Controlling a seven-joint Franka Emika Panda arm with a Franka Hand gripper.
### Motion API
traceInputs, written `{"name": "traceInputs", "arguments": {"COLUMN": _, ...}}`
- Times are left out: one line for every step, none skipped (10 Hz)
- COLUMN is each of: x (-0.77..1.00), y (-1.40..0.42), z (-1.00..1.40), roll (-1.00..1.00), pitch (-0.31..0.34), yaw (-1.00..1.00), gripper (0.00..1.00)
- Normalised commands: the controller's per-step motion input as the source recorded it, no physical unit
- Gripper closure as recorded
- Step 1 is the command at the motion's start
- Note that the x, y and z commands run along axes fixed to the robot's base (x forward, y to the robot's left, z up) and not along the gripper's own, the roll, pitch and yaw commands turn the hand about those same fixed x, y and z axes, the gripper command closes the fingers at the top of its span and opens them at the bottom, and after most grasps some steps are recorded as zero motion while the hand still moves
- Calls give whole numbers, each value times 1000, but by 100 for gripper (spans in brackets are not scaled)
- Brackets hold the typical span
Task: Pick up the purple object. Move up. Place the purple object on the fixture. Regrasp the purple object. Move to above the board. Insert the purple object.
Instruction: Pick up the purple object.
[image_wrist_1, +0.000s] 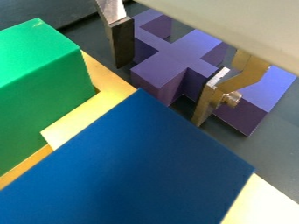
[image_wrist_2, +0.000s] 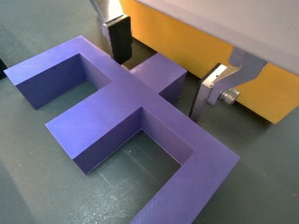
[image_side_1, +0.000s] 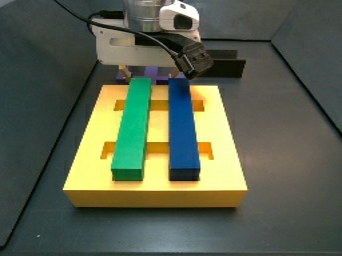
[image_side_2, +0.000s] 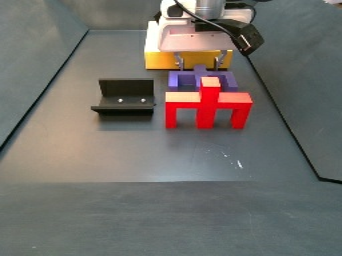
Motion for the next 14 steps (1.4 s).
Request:
{"name": "traceInputs", "arguments": {"x": 0, "y": 0, "z": 0, "roll": 0, "pitch": 0, "yaw": 0, "gripper": 100}}
{"name": "traceInputs", "arguments": {"x": 0, "y": 0, "z": 0, "roll": 0, "pitch": 0, "yaw": 0, "gripper": 100}}
{"name": "traceInputs", "arguments": {"x": 0, "y": 0, "z": 0, "roll": 0, "pitch": 0, "yaw": 0, "gripper": 100}}
{"name": "traceInputs", "arguments": {"x": 0, "y": 0, "z": 0, "roll": 0, "pitch": 0, "yaw": 0, "gripper": 100}}
{"name": "traceInputs", "arguments": {"x": 0, "y": 0, "z": 0, "roll": 0, "pitch": 0, "yaw": 0, "gripper": 100}}
{"name": "traceInputs", "arguments": {"x": 0, "y": 0, "z": 0, "roll": 0, "pitch": 0, "yaw": 0, "gripper": 100}}
{"name": "traceInputs", "arguments": {"x": 0, "y": 0, "z": 0, "roll": 0, "pitch": 0, "yaw": 0, "gripper": 100}}
{"name": "traceInputs", "arguments": {"x": 0, "y": 0, "z": 0, "roll": 0, "pitch": 0, "yaw": 0, "gripper": 100}}
{"name": "traceInputs", "arguments": {"x": 0, "y": 0, "z": 0, "roll": 0, "pitch": 0, "yaw": 0, "gripper": 100}}
{"name": "traceInputs", "arguments": {"x": 0, "y": 0, "z": 0, "roll": 0, "pitch": 0, "yaw": 0, "gripper": 100}}
{"name": "traceInputs", "arguments": {"x": 0, "y": 0, "z": 0, "roll": 0, "pitch": 0, "yaw": 0, "gripper": 100}}
{"name": "traceInputs", "arguments": {"x": 0, "y": 0, "z": 0, "roll": 0, "pitch": 0, "yaw": 0, "gripper": 100}}
{"name": "traceInputs", "arguments": {"x": 0, "y": 0, "z": 0, "roll": 0, "pitch": 0, "yaw": 0, "gripper": 100}}
{"name": "traceInputs", "arguments": {"x": 0, "y": 0, "z": 0, "roll": 0, "pitch": 0, "yaw": 0, "gripper": 100}}
